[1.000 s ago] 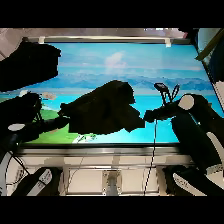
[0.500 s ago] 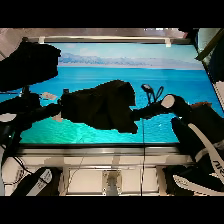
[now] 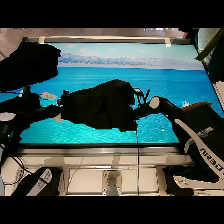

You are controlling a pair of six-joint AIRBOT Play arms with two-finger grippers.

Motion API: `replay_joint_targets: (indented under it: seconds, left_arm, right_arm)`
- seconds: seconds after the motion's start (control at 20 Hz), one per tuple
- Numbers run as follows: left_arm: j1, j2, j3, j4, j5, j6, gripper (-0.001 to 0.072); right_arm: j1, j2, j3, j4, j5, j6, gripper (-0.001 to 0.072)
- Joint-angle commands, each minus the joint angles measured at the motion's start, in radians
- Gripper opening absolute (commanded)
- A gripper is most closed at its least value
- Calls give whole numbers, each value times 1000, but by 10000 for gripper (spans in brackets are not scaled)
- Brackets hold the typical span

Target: Fold the clothes and pants, and hang the long-sleeved shirts on hangers.

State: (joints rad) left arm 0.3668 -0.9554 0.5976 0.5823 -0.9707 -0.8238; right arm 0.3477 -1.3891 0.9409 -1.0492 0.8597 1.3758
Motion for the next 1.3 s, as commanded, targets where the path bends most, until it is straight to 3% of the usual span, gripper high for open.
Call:
replay_joint_targets:
  seconds: [0.0, 0.1, 0.45, 0.7, 0.85, 1.05, 1.2, 1.25]
  left_arm:
    - [32, 1, 76, 161, -47, -84, 54]
    - [31, 0, 133, 263, -85, -90, 54]
    - [28, -29, 232, 340, -78, -114, 54]
    - [31, -37, 237, 411, -92, -121, 54]
    - [33, -37, 237, 492, -101, -172, 54]
    - [33, -37, 237, 491, -100, -172, 54]
    - [32, -37, 237, 487, -100, -172, 54]
    - [32, -37, 237, 487, -100, -172, 54]
  right_arm:
    - [-46, 22, 100, -64, -26, 25, 3]
    - [-81, 23, 182, -63, -32, 25, 3]
    - [-93, 1, 241, -64, -77, 48, 3]
    - [-99, -25, 241, -131, 43, 116, 4]
    - [-153, -25, 241, -164, 48, 162, 4]
    - [-217, -25, 241, -161, 35, 161, 4]
    - [-225, -25, 241, -158, 6, 161, 36]
    - [-225, -25, 241, -154, 4, 161, 168]
